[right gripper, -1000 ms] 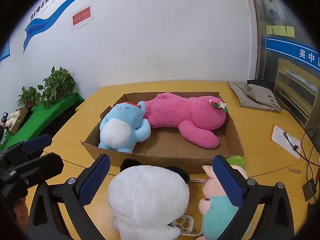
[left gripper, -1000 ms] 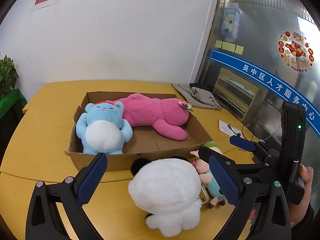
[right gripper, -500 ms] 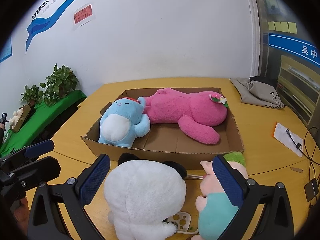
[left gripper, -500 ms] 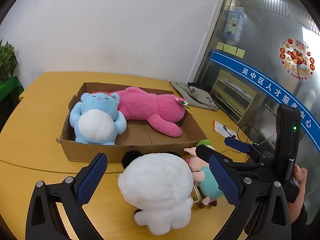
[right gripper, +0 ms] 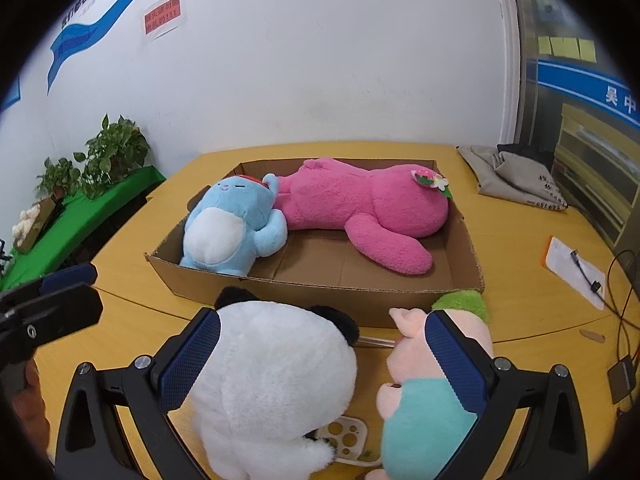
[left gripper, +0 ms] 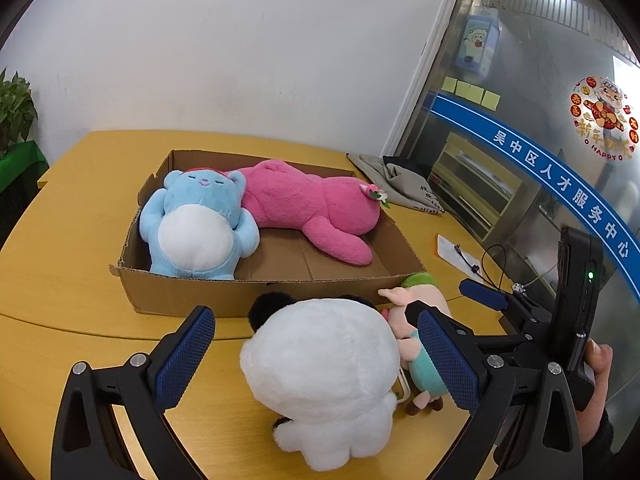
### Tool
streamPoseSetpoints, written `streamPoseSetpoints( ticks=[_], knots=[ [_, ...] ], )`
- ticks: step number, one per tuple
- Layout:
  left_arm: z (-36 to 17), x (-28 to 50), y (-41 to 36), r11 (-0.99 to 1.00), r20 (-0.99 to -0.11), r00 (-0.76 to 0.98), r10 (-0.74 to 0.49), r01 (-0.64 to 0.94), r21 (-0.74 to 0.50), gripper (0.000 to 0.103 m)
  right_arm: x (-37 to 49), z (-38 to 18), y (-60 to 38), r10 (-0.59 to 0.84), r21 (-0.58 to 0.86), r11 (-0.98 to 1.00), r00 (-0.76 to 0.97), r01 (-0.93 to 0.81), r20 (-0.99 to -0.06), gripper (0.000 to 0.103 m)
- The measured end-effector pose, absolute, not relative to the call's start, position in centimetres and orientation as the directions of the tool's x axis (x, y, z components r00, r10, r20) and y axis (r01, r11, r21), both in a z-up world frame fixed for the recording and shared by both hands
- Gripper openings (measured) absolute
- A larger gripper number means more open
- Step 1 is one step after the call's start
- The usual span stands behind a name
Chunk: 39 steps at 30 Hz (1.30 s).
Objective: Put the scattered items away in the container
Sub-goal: 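Close both grippers on the white panda's body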
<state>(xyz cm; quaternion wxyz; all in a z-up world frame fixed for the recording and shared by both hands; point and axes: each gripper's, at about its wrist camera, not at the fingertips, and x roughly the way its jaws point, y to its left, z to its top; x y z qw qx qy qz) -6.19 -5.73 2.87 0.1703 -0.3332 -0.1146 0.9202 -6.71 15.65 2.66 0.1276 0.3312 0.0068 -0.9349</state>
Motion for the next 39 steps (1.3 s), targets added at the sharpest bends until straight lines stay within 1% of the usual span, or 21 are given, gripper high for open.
streamPoseSetpoints(
  ticks=[2, 5, 8, 11, 14, 18, 23, 24, 25, 26, 28, 29, 31, 33, 34, 36, 39],
  knots=[
    [2.4, -6.5, -5.9, -0.914, -0.582, -0.712, 0.392, -0.233, -0.331, 0.103, -6.5, 2.3, 15.7, -0.231, 0.054, -0.966, -0.749, 0.253, -0.621, 0.102],
    [1.5, -7.1, -6.2, -0.913, -0.601, -0.696, 0.392, -0.217, -0.345, 0.103, -6.4, 1.4, 16.0, -0.251, 0.071, -0.961, -0.728, 0.269, -0.638, 0.102],
    [0.6, -7.7, -6.5, -0.899, -0.610, -0.671, 0.422, -0.223, -0.377, 0.103, -6.1, 0.2, 16.0, -0.273, 0.083, -0.952, -0.699, 0.293, -0.661, 0.102],
    [-0.2, -8.4, -6.4, -0.893, -0.629, -0.645, 0.435, -0.222, -0.391, 0.103, -5.2, -0.5, 15.6, -0.312, 0.098, -0.938, -0.680, 0.334, -0.664, 0.102],
    [-0.7, -8.7, -6.3, -0.875, -0.626, -0.621, 0.471, -0.238, -0.422, 0.103, -4.2, -1.3, 15.1, -0.358, 0.110, -0.915, -0.658, 0.388, -0.663, 0.102],
    [-2.0, -9.9, -5.8, -0.854, -0.640, -0.576, 0.508, -0.242, -0.460, 0.103, -3.3, -3.2, 14.4, -0.445, 0.205, -0.881, -0.598, 0.427, -0.667, 0.102],
    [-4.0, -11.6, -4.6, -0.839, -0.671, -0.508, 0.540, -0.262, -0.477, 0.102, -3.6, -5.8, 12.6, -0.424, 0.192, -0.888, -0.585, 0.417, -0.691, 0.102],
    [-4.6, -12.1, -4.3, -0.840, -0.683, -0.492, 0.540, -0.259, -0.477, 0.102, -3.8, -6.2, 12.4, -0.422, 0.197, -0.890, -0.582, 0.411, -0.695, 0.102],
    [-5.3, -12.6, -4.1, -0.842, -0.697, -0.476, 0.537, -0.256, -0.474, 0.098, -4.3, -6.8, 12.2, -0.425, 0.209, -0.890, -0.573, 0.406, -0.701, 0.102],
    [-5.9, -13.0, -3.9, -0.846, -0.710, -0.461, 0.532, -0.253, -0.470, 0.087, -4.5, -7.1, 12.0, -0.423, 0.210, -0.891, -0.569, 0.401, -0.705, 0.102],
    [-6.7, -13.4, -3.8, -0.842, -0.713, -0.449, 0.538, -0.252, -0.477, 0.086, -5.1, -8.1, 11.1, -0.390, 0.165, -0.899, -0.567, 0.407, -0.726, 0.103],
    [-6.8, -13.5, -3.9, -0.837, -0.708, -0.447, 0.547, -0.254, -0.485, 0.085, -5.2, -8.6, 10.7, -0.368, 0.130, -0.901, -0.572, 0.413, -0.733, 0.102],
    [-6.8, -13.3, -3.9, -0.834, -0.707, -0.445, 0.551, -0.270, -0.481, 0.081, -5.2, -9.1, 10.5, -0.354, 0.108, -0.903, -0.576, 0.416, -0.737, 0.099],
    [-6.7, -13.2, -4.0, -0.833, -0.706, -0.442, 0.553, -0.281, -0.477, 0.078, -5.4, -9.3, 10.5, -0.364, 0.120, -0.900, -0.573, 0.418, -0.734, 0.092],
    [-6.8, -13.2, -4.0, -0.830, -0.705, -0.439, 0.558, -0.283, -0.481, 0.075, -5.4, -9.3, 10.5, -0.364, 0.118, -0.900, -0.575, 0.419, -0.733, 0.090],
    [-6.7, -13.0, -4.1, -0.824, -0.698, -0.437, 0.567, -0.284, -0.491, 0.072, -5.2, -9.3, 10.5, -0.366, 0.118, -0.899, -0.576, 0.421, -0.731, 0.083],
    [-6.0, -12.5, -4.1, -0.818, -0.688, -0.442, 0.575, -0.293, -0.495, 0.066, -4.6, -9.1, 10.7, -0.380, 0.121, -0.895, -0.591, 0.429, -0.712, 0.073]
  ],
)
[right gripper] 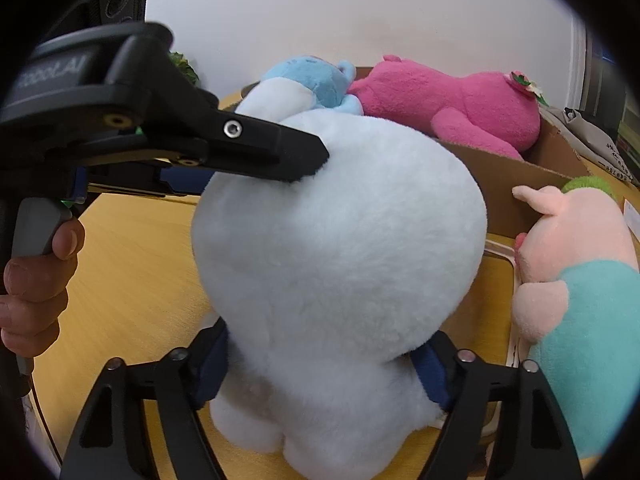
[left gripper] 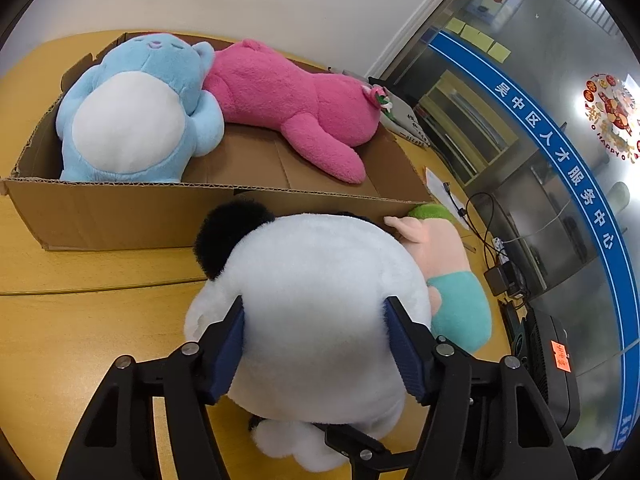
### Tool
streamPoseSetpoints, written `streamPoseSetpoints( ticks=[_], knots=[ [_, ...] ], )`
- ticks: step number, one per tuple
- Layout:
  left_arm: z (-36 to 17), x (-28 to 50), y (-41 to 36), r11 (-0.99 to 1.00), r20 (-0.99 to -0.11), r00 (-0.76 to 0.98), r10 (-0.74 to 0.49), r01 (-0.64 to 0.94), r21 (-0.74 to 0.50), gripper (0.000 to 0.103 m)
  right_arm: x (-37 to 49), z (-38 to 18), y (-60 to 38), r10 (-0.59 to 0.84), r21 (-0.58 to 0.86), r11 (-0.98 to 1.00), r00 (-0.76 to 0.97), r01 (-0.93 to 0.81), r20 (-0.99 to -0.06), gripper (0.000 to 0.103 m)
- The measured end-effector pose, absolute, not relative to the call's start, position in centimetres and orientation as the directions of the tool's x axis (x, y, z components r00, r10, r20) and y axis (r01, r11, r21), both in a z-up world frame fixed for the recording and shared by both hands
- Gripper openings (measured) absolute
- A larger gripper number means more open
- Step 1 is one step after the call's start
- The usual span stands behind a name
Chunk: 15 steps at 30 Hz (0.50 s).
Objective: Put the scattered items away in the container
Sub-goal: 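Close both grippers on the white panda's body, then lift the white panda with both grippers and carry it over the box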
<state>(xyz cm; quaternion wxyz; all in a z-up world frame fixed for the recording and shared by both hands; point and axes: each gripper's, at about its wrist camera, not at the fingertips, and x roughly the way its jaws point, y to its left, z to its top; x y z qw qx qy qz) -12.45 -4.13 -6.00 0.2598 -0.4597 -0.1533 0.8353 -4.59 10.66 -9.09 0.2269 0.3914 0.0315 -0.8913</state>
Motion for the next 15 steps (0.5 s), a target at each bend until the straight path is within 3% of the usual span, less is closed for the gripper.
streamPoseSetpoints(
  ticks=[2, 5, 15],
  knots=[
    [-4.8, -11.9, -4.0, -0.820, -0.682, -0.456, 0.572, -0.308, -0.482, 0.054, -4.1, -8.7, 11.1, -0.397, 0.143, -0.893, -0.598, 0.427, -0.697, 0.069],
    [-1.8, -10.8, -3.6, -0.821, -0.654, -0.496, 0.571, -0.356, -0.447, 0.054, -4.0, -7.1, 11.8, -0.425, 0.181, -0.889, -0.606, 0.422, -0.673, 0.066],
    [8.6, -13.2, -3.3, -0.816, -0.533, -0.619, 0.577, -0.471, -0.335, 0.054, -6.2, 2.7, 12.6, -0.444, 0.118, -0.885, -0.742, 0.450, -0.502, 0.066]
  ],
)
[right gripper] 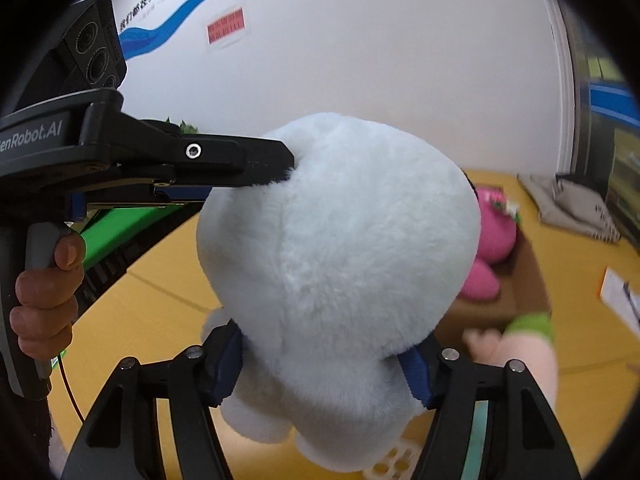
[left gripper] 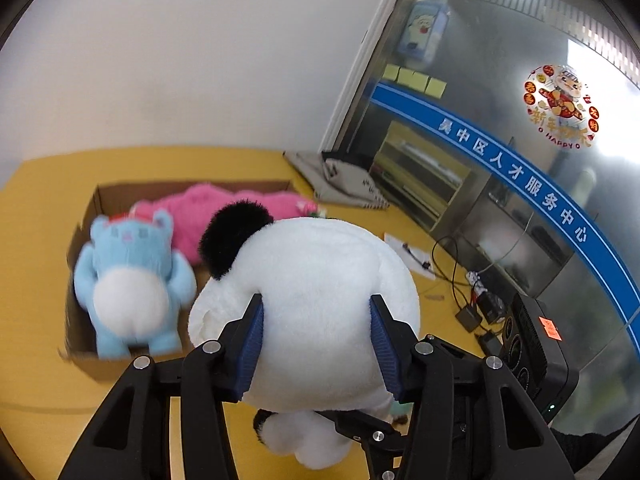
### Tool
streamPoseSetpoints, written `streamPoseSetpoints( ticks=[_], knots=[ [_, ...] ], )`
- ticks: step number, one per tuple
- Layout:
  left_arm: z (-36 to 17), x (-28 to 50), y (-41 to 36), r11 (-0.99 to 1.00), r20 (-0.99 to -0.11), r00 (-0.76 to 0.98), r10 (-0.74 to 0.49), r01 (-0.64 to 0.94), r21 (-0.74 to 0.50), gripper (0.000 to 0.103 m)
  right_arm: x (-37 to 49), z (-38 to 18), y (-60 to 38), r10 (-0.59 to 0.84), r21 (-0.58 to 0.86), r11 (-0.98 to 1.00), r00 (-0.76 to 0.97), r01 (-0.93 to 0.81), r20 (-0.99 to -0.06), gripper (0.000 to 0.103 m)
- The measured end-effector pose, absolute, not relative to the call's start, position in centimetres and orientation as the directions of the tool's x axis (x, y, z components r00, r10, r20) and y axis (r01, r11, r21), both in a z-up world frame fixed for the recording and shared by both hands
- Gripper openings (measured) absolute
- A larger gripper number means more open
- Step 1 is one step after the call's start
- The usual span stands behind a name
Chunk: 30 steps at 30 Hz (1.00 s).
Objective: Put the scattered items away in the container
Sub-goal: 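Lift the white panda with both grippers and carry it over the box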
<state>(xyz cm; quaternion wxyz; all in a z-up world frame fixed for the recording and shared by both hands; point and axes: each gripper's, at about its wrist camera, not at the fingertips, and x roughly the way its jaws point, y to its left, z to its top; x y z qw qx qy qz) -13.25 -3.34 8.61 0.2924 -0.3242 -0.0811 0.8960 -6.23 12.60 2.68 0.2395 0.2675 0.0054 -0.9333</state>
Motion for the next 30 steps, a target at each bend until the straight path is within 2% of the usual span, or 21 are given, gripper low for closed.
streamPoseSetpoints(
  ticks=[7, 14, 22, 26, 30],
  knots=[
    [13.9, -18.8, -2.9, -0.824, -0.495, -0.666, 0.559, -0.514, -0.239, 0.054, -11.2, 7.5, 12.6, -0.434, 0.082, -0.893, -0.799, 0.442, -0.416, 0.066],
    [12.9, -25.8, -3.7, -0.838, -0.529, -0.658, 0.535, -0.492, -0.235, 0.054, -17.3, 7.5, 12.1, -0.437, 0.139, -0.897, -0.793, 0.420, -0.424, 0.066],
    [4.2, -32.4, -4.4, -0.855, -0.648, -0.566, 0.509, -0.418, -0.307, 0.054, -22.1, 0.6, 10.8, -0.421, 0.207, -0.905, -0.721, 0.371, -0.550, 0.066],
    [0.5, -33.2, -4.3, -0.847, -0.680, -0.516, 0.521, -0.411, -0.337, 0.054, -23.1, -3.2, 9.9, -0.394, 0.204, -0.916, -0.673, 0.346, -0.626, 0.066],
    [-1.2, -32.5, -3.8, -0.855, -0.705, -0.501, 0.501, -0.410, -0.316, 0.055, -22.9, -5.6, 9.3, -0.374, 0.199, -0.922, -0.630, 0.332, -0.681, 0.066]
  ],
)
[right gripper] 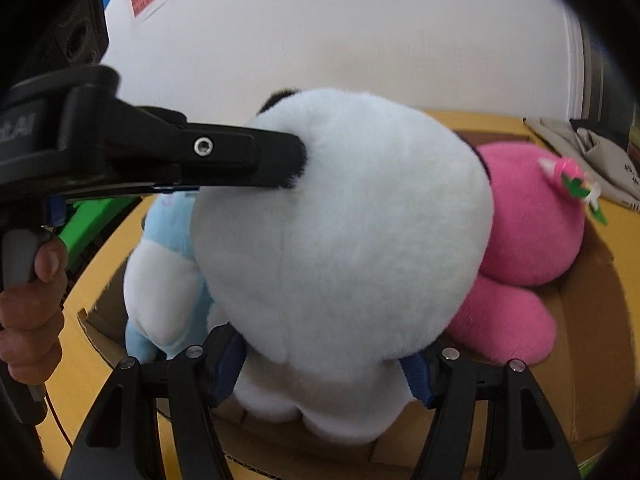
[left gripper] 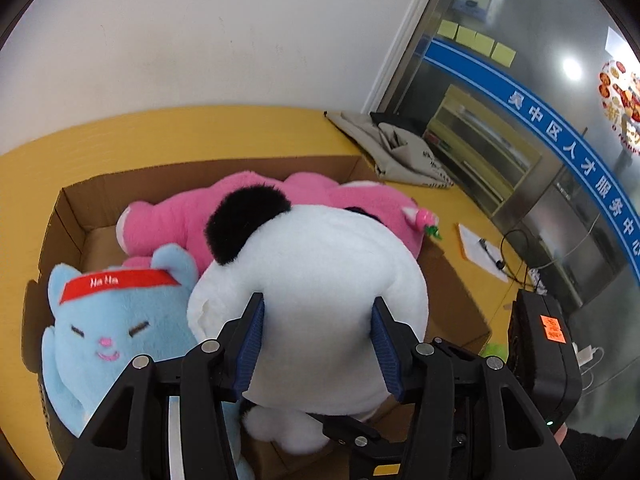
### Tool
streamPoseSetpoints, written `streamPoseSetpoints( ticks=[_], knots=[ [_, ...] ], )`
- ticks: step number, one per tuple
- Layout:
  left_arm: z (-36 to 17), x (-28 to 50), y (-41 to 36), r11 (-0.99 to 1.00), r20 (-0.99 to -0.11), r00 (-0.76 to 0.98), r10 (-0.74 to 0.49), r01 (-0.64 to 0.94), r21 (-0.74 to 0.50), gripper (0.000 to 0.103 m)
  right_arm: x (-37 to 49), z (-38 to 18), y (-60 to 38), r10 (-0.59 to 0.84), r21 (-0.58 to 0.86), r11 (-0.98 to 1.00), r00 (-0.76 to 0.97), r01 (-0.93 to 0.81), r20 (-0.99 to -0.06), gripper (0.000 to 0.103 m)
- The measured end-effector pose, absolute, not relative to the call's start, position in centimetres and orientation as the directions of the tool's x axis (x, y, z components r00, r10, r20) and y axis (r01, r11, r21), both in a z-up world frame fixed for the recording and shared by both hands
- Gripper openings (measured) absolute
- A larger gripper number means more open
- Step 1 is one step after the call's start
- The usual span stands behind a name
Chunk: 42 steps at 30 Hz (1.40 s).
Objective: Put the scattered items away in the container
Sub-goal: 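Lift the white panda with both grippers and carry it over the box, then open both grippers to drop the panda and withdraw them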
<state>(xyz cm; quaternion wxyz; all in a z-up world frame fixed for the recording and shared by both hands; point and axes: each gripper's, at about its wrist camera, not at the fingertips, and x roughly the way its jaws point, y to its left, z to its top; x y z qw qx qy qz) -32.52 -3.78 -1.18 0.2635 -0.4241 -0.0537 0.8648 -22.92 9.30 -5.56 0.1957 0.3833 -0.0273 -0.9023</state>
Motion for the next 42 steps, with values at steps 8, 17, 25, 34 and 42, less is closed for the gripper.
streamPoseSetpoints(
  ticks=[8, 17, 25, 34, 42],
  knots=[
    [-2.1, -31.1, -4.6, -0.876, -0.720, -0.509, 0.471, -0.369, -0.312, 0.058, -21.6, -6.9, 8.4, -0.326, 0.158, -0.933, -0.576, 0.323, -0.750, 0.066],
    [1.2, -27.8, -5.4, -0.930, -0.713, -0.600, 0.362, -0.282, -0.235, 0.066, -18.8, -5.4, 9.7, -0.355, 0.205, -0.927, -0.559, 0.315, -0.749, 0.079],
    [7.9, -17.2, -6.6, -0.977, -0.542, -0.813, 0.213, -0.175, -0.121, 0.102, -11.3, 0.7, 13.7, -0.281, 0.100, -0.954, -0.730, 0.282, -0.623, 0.086],
    [8.7, -9.5, -5.0, -0.984, -0.487, -0.855, 0.175, -0.142, -0.104, 0.103, -7.4, 3.8, 15.0, -0.239, 0.063, -0.967, -0.788, 0.248, -0.567, 0.086],
    [8.7, -7.5, -3.3, -0.978, -0.500, -0.840, 0.210, -0.179, -0.111, 0.103, -5.5, 4.8, 16.8, -0.225, 0.069, -0.972, -0.801, 0.225, -0.554, 0.086]
  ],
)
